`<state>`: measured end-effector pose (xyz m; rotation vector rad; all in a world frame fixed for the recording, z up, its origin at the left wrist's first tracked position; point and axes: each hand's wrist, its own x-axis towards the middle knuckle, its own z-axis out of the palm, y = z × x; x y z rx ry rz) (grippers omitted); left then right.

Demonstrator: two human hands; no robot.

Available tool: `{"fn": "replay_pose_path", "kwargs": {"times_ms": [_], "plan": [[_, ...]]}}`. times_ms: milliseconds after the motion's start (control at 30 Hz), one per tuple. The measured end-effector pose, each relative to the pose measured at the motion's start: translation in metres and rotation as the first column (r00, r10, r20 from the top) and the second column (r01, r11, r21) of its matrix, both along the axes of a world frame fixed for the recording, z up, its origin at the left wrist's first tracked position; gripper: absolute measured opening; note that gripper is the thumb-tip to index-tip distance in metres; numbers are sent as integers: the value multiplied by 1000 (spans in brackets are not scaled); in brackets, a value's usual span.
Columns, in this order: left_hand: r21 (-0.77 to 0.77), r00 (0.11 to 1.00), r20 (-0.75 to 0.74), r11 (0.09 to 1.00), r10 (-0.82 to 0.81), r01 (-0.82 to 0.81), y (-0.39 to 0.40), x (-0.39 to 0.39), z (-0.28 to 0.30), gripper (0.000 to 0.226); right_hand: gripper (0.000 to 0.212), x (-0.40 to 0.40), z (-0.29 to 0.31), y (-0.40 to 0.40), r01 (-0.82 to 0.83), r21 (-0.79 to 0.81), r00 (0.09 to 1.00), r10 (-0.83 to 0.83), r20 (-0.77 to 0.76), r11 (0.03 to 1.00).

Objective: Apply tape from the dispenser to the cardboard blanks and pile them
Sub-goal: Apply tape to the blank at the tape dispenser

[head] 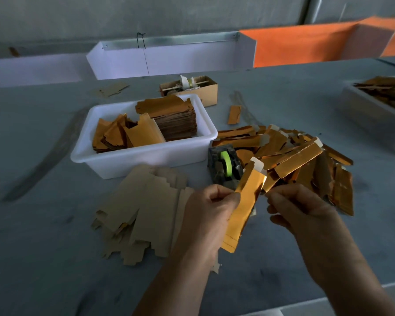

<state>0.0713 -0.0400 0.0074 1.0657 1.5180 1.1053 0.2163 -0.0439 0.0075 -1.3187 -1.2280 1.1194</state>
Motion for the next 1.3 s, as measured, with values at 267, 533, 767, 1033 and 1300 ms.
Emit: {"fn": "replay_pose_path", "kwargs": {"times_ms": [267,533,767,1033,1300], "plan": [[-16,998,24,998,-58,58,-14,-7,10,12,31,-3,23,-7,-275,66,961,273,46,959],[-23,991,76,993,-113,115,-19,-9,17,8,25,-3,19,-5,-336,67,935,325,141,939],[-73,962,210,979,-172,191,-19,-15,21,8,39,-3,17,0,-268,34,950,258,176,963],[-46,984,98,987,-151,156,-22,-12,19,11,38,-6,11,0,-256,25,946,245,210,966],[-64,973,-20,972,-229,227,-24,-8,18,14,27,-6,4,1,-215,23,926,196,323,976]]}}
